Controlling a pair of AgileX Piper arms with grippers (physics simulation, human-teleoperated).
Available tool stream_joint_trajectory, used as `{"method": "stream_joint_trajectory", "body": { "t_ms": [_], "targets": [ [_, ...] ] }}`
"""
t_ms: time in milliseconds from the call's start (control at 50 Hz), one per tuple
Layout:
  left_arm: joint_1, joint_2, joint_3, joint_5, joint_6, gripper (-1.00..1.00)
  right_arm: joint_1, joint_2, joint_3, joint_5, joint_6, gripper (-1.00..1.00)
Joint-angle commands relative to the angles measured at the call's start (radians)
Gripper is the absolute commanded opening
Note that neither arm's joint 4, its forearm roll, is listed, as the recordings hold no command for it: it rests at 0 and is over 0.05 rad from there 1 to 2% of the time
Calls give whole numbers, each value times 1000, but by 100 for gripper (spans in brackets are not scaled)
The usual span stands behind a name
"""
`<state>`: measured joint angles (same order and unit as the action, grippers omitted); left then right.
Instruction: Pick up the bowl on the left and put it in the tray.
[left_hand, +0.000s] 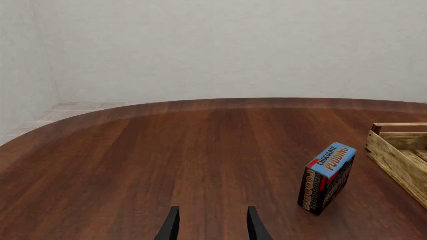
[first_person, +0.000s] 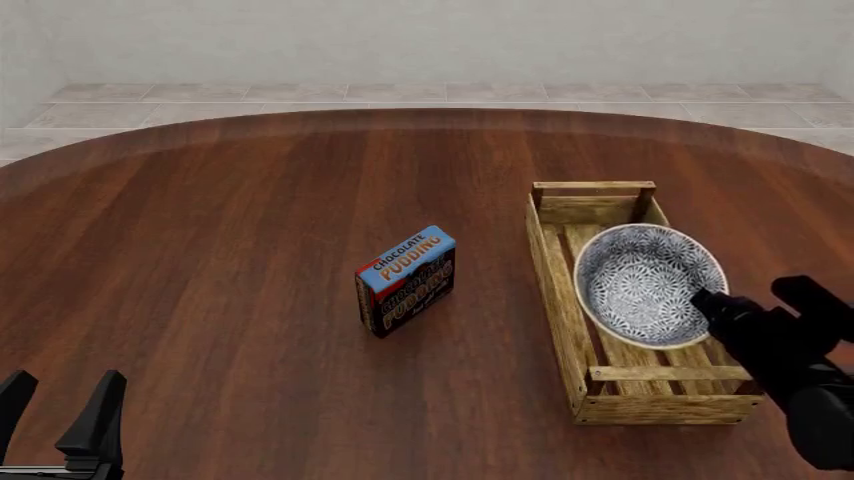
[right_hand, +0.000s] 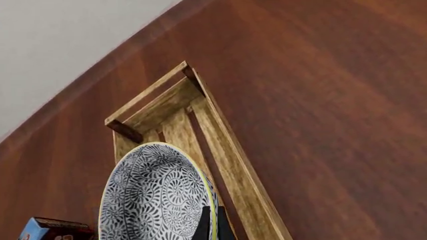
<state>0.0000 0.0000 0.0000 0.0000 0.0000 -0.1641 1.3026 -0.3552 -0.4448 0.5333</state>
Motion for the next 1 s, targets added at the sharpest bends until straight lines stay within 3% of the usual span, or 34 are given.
{"method": "stream_joint_trajectory", "body": {
  "t_ms": [20, 1000],
  "targets": [
    [0, 0, 0, 0, 0, 100, 7, 15, -4, -19, 8, -100],
    [0, 0, 0, 0, 0, 100, -15, 127, -28, -84, -41, -100]
  ]
}}
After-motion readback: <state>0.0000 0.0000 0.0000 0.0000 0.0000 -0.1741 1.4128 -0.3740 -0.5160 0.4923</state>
